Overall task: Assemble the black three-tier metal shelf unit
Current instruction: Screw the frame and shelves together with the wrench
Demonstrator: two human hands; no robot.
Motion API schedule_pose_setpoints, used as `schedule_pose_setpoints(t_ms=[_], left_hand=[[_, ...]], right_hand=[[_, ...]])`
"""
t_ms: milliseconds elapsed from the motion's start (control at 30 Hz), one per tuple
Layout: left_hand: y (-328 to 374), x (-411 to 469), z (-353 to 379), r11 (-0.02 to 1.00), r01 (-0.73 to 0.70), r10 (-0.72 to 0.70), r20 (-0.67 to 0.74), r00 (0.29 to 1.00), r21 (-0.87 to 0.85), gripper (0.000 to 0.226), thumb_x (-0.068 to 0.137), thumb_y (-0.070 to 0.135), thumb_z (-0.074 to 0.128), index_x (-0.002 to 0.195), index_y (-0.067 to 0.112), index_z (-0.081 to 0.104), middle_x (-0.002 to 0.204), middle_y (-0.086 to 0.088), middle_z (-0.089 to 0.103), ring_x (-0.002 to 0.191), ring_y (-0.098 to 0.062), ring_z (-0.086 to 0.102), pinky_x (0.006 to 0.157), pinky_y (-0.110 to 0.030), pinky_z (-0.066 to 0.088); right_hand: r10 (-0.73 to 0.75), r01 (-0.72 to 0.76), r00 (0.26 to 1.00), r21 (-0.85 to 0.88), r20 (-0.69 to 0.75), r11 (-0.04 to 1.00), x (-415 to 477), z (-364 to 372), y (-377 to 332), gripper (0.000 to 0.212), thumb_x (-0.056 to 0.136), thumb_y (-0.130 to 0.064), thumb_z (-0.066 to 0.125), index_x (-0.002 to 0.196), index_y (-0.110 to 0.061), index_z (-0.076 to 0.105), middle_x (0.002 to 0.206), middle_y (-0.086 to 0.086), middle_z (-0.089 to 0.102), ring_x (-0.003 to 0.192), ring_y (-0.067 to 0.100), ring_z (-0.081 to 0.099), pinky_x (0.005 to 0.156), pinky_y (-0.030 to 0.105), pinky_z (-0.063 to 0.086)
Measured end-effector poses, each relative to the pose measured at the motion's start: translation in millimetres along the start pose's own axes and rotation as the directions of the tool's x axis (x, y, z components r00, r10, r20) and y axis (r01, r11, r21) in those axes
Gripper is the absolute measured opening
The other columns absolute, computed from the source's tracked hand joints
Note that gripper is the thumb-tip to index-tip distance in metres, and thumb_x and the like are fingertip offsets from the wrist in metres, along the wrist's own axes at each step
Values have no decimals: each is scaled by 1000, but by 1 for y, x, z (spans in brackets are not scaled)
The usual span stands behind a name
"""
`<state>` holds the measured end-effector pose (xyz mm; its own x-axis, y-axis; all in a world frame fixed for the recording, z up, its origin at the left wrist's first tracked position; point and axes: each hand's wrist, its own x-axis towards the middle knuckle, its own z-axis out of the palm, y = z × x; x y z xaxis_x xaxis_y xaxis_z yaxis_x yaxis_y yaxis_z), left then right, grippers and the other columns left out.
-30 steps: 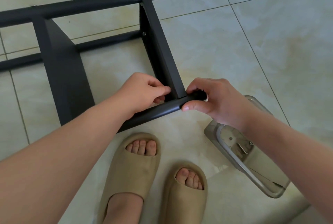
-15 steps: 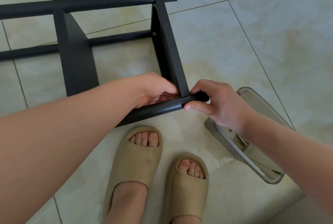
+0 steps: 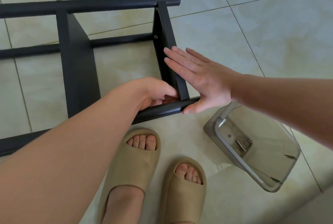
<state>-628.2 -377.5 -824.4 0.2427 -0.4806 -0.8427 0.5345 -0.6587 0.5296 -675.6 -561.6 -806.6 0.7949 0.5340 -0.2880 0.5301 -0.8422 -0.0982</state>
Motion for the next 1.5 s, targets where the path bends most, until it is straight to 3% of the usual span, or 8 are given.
schedule_pose_setpoints(t_ms=[267,400,500,733,933,1100,1233,1500], left_hand=[[0,-7,-2,988,-22,36,91,995,-151,22,95,4,57,79,10,70,58,-2,66,58,-12,67,66,-23,53],[2,-6,0,998,-21,23,36,999,-57,27,93,6,59,67,12,60,46,3,58,42,-6,57,40,-15,40],[2,-7,1,995,-25,29,44,999,-92,32,94,4,58,64,13,64,44,4,57,45,-7,60,53,-20,46],[0,-6,-1,980,6,11,86,996,-201,25,95,5,57,76,9,72,64,-5,72,58,-13,69,61,-23,55],[-3,-2,-2,980,17,-1,83,997,-197,21,92,4,57,82,8,75,81,-11,75,75,-21,69,87,-35,54],[-3,1,-4,988,37,-23,95,995,-148,18,92,11,59,99,8,75,90,-11,74,82,-22,67,78,-32,53],[-5,5,-3,992,29,-17,98,995,-121,19,92,11,61,76,11,72,68,-5,70,71,-20,64,75,-31,50],[-5,2,-6,975,26,8,149,989,-220,20,92,7,56,101,6,75,89,-10,75,75,-19,69,74,-28,55]], right_hand=[[-22,23,999,4,-38,1000,0,9,2,127,76,-87,43,160,-5,-4,168,15,-13,156,27,-13,127,48,0],[-16,16,999,3,-30,1000,1,8,1,127,76,-87,43,160,-5,-4,168,14,-12,156,27,-13,127,48,0],[-11,11,1000,0,-24,1000,1,7,0,127,75,-87,43,160,-5,-3,168,14,-12,156,27,-13,127,48,0],[4,-4,1000,-25,-7,1000,0,5,0,127,74,-88,41,160,-7,-4,168,12,-13,156,26,-13,127,47,-1],[10,-10,1000,-33,-2,999,1,5,-1,127,74,-88,42,161,-6,-3,168,12,-12,156,27,-12,127,46,-2],[15,-15,1000,-34,5,999,1,5,-1,128,73,-87,43,161,-7,-3,168,12,-13,156,27,-12,127,47,-1],[11,-12,1000,-25,-10,1000,1,5,-1,127,73,-86,43,161,-6,-1,169,11,-10,156,27,-11,127,49,2],[8,-9,1000,-30,-23,1000,1,6,-1,126,74,-87,43,160,-6,0,169,12,-8,156,27,-9,127,50,3]])
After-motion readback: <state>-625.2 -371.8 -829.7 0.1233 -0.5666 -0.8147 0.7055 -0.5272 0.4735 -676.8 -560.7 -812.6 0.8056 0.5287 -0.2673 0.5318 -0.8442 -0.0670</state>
